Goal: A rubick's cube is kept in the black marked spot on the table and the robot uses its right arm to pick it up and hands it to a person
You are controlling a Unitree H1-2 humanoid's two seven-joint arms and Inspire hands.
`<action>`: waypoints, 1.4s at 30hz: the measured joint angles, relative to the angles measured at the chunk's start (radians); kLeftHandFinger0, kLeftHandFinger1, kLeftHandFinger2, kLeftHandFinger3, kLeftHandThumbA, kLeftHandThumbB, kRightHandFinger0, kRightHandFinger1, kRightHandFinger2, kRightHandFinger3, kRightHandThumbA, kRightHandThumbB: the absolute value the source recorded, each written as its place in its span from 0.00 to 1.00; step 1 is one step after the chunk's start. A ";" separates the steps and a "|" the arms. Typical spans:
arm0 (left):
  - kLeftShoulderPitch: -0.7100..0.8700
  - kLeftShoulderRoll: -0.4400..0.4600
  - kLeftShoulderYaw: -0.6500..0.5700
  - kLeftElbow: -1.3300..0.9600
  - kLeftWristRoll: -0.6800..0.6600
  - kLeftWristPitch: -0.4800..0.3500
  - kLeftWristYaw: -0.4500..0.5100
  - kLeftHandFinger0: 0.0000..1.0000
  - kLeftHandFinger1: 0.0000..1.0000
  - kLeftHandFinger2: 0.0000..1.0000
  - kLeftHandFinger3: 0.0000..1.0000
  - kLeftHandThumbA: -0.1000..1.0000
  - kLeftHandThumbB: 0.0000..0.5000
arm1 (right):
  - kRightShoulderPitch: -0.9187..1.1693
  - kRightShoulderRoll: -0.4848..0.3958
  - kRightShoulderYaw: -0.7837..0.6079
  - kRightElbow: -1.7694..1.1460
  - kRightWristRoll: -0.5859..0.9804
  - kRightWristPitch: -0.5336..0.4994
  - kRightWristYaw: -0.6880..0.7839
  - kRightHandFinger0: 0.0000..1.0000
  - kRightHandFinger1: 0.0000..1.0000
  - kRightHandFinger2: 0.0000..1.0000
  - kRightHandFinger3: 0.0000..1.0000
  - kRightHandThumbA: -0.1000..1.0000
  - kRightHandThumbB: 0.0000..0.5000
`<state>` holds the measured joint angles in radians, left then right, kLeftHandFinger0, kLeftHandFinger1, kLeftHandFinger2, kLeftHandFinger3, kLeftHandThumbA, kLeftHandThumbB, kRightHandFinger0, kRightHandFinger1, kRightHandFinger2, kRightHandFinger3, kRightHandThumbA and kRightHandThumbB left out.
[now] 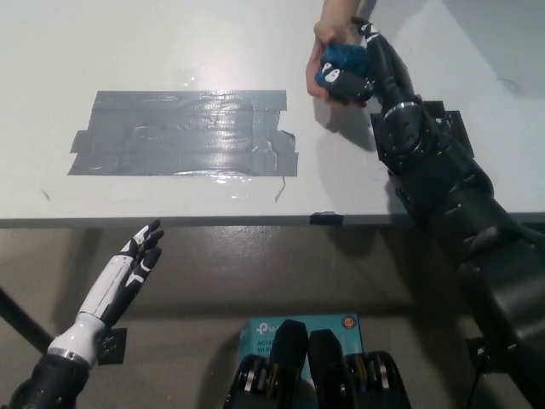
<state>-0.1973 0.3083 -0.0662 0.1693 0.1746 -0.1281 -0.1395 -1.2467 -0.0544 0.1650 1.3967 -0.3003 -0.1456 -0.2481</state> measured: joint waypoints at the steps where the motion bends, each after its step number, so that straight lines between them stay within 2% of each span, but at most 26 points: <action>1: 0.000 0.000 0.000 0.000 0.000 0.000 0.000 1.00 1.00 1.00 1.00 1.00 0.33 | 0.000 0.000 0.000 0.000 0.001 0.004 0.010 1.00 1.00 1.00 1.00 0.76 1.00; 4: 0.000 0.000 0.000 0.000 0.000 0.000 0.000 1.00 1.00 1.00 1.00 1.00 0.33 | 0.000 -0.001 -0.002 -0.004 0.008 0.004 0.033 1.00 1.00 1.00 1.00 0.85 1.00; 9: 0.000 0.000 0.000 0.000 0.000 0.001 0.000 1.00 1.00 1.00 1.00 1.00 0.33 | 0.001 -0.006 -0.012 -0.034 0.014 -0.012 0.024 1.00 1.00 1.00 1.00 0.92 1.00; 14: 0.000 0.000 0.000 -0.001 0.000 0.001 0.000 1.00 1.00 1.00 1.00 1.00 0.31 | 0.002 -0.018 -0.029 -0.150 0.015 -0.024 -0.019 1.00 1.00 1.00 1.00 0.88 0.86; 18: 0.000 0.000 0.000 -0.001 0.000 0.002 0.000 1.00 1.00 1.00 1.00 1.00 0.31 | 0.029 -0.026 -0.045 -0.308 0.015 -0.022 -0.031 1.00 1.00 1.00 1.00 0.88 0.87; 20: 0.001 0.000 0.000 0.000 0.000 0.002 0.000 1.00 1.00 1.00 1.00 0.99 0.31 | 0.044 -0.029 -0.050 -0.364 0.015 -0.020 -0.032 1.00 1.00 1.00 1.00 0.82 0.81; 23: 0.001 0.000 0.000 0.004 0.000 0.003 0.000 1.00 1.00 1.00 1.00 0.98 0.31 | 0.100 -0.031 -0.067 -0.510 0.016 -0.013 -0.031 1.00 1.00 1.00 1.00 0.80 0.81; 29: 0.003 0.000 0.000 0.011 0.000 0.006 0.000 1.00 1.00 1.00 1.00 0.92 0.28 | 0.239 -0.027 -0.074 -0.726 0.017 0.011 -0.022 1.00 1.00 1.00 1.00 0.89 0.73; 30: 0.003 0.000 0.000 0.011 0.000 0.006 0.000 1.00 1.00 1.00 1.00 0.92 0.29 | 0.273 -0.026 -0.074 -0.768 0.016 0.015 -0.021 1.00 1.00 1.00 1.00 0.97 0.91; 31: 0.003 0.000 0.000 0.012 0.000 0.006 0.000 1.00 1.00 1.00 1.00 0.91 0.29 | 0.284 -0.025 -0.073 -0.780 0.016 0.016 -0.020 1.00 1.00 1.00 1.00 0.91 0.75; 34: 0.004 0.000 0.000 0.013 0.000 0.008 0.000 1.00 1.00 1.00 1.00 0.91 0.30 | 0.388 -0.022 -0.073 -0.890 0.016 0.029 -0.013 1.00 1.00 1.00 1.00 0.92 0.76; 39: 0.004 0.000 0.000 0.017 0.000 0.009 0.000 1.00 1.00 1.00 1.00 0.85 0.26 | 0.549 -0.021 -0.072 -1.046 0.016 0.043 -0.004 1.00 1.00 1.00 1.00 0.90 0.65; 42: 0.005 0.000 0.000 0.020 0.000 0.009 0.000 1.00 1.00 1.00 1.00 0.85 0.25 | 0.645 -0.021 -0.072 -1.143 0.016 0.050 0.002 1.00 1.00 1.00 1.00 0.88 0.63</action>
<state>-0.1928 0.3079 -0.0662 0.1892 0.1747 -0.1192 -0.1398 -0.6018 -0.0754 0.0927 0.2540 -0.2840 -0.0955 -0.2466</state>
